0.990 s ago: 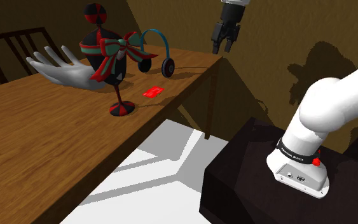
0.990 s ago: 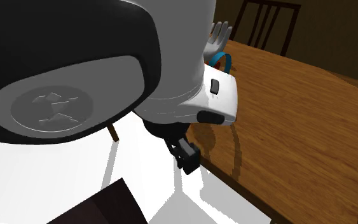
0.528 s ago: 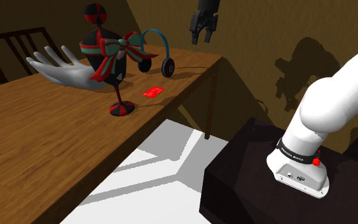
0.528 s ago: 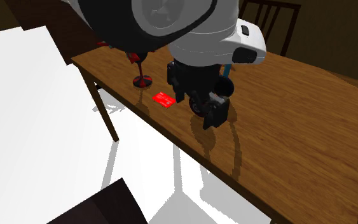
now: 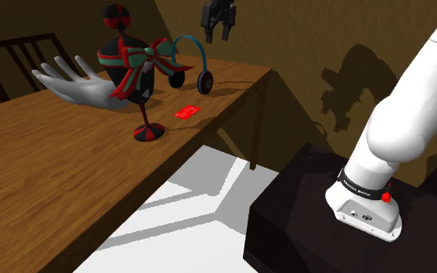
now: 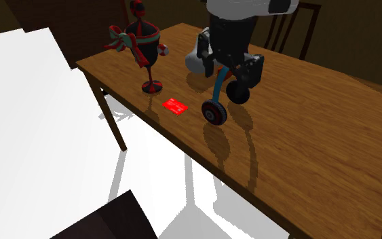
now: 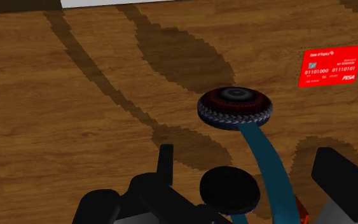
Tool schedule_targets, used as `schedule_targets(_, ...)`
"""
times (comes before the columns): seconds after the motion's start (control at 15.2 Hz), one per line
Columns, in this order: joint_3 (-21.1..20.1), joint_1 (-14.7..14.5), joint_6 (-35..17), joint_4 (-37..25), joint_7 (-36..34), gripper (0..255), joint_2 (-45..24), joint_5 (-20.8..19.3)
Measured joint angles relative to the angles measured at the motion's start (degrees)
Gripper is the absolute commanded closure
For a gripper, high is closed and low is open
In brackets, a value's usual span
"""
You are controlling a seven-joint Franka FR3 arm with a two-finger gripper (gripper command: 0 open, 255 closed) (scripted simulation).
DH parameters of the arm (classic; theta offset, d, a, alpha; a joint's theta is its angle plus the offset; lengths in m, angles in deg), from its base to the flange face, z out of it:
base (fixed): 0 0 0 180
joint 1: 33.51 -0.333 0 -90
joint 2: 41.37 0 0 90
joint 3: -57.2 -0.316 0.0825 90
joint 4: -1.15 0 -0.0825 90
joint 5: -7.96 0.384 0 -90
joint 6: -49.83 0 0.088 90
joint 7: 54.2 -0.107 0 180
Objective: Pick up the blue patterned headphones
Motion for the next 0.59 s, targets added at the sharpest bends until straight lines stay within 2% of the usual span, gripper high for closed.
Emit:
schedule_targets(0.13,-0.91,-0.7,1.23,-6.04,-0.64,0,-4.48,-0.92)
schedule_targets(0.59,-2.79,-3.62,10.5,-34.72,-1.48,0,-23.2,-5.01)
